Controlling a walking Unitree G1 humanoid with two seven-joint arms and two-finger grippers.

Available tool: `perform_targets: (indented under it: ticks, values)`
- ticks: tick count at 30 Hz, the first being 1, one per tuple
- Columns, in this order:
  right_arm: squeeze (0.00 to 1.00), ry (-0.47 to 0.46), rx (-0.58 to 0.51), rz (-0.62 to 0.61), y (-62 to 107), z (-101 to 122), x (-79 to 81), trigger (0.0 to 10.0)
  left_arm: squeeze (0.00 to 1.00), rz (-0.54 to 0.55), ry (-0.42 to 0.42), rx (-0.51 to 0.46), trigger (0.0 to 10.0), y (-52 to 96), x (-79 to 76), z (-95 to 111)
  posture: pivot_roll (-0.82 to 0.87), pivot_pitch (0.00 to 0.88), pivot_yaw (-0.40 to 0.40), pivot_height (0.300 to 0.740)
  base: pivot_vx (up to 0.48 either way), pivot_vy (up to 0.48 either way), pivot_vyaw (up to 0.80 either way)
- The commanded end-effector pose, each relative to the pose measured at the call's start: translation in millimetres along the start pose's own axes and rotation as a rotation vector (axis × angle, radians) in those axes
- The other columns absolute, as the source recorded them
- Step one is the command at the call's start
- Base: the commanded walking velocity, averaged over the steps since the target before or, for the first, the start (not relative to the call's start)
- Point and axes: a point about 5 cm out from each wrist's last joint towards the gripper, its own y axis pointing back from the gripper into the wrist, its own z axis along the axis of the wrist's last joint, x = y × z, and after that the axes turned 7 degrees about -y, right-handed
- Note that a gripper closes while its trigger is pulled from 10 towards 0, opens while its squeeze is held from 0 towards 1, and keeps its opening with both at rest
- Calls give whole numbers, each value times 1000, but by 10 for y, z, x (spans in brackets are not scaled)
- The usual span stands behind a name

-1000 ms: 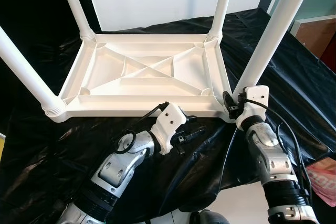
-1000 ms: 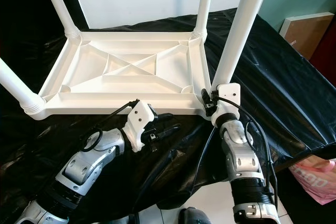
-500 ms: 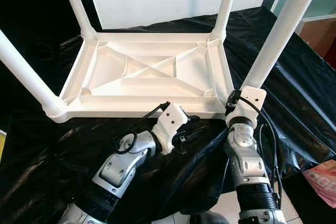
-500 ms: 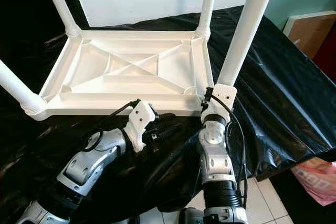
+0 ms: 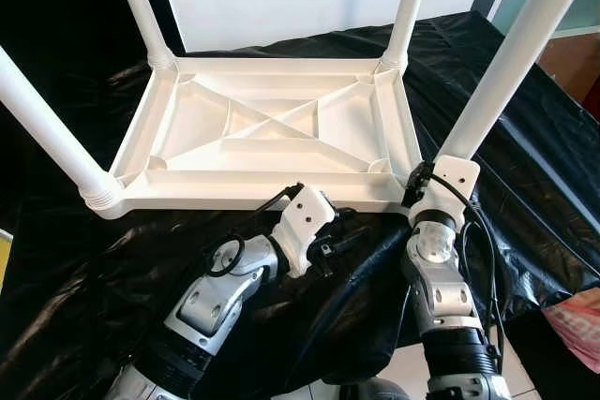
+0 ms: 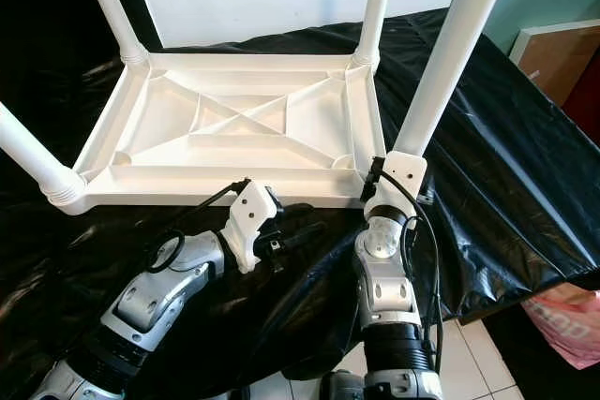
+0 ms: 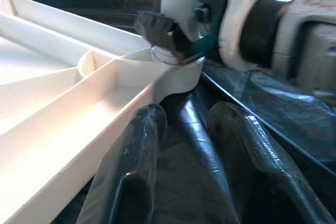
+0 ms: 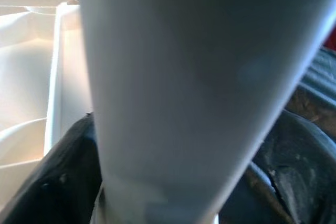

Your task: Building children table

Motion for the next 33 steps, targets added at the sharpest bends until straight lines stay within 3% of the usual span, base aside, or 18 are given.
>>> perform_targets:
  ticks: [1,6,7,8,17,20,24,29,33]
  values:
    - [1000,9,-40,37,46,41,-27,10000,0,-34,-17,-13,10000,33,60,33,12,103,-19,740,0,0,0]
    - [1000,12,-45,73,119,38,-109,10000,0,-8,-35,-11,10000,68,169,58,6,111,-20,740,0,0,0]
    - [173,23,-49,99,156,40,-135,10000,0,0,-37,-13,10000,86,208,68,0,116,-19,740,0,0,0]
    - [0,24,-52,124,195,43,-160,10000,0,8,-40,-14,10000,105,247,79,-4,120,-17,740,0,0,0]
    - [0,30,-17,282,401,-17,-234,10000,0,68,-65,-23,10000,172,505,153,-16,135,-7,740,0,0,0]
    - [0,18,12,361,483,-43,-191,10000,0,80,-75,-22,10000,193,576,165,-16,138,-5,740,0,0,0]
    - [0,-25,72,563,635,-114,-1,10000,0,121,-104,-4,10000,227,735,166,-9,138,7,740,0,0,0]
    - [0,-74,97,656,661,-134,129,10000,0,136,-108,-5,10000,224,780,178,-6,136,12,740,0,0,0]
    - [0,-104,104,661,609,-145,191,10000,0,133,-113,-5,10000,220,786,176,-2,135,13,740,0,0,0]
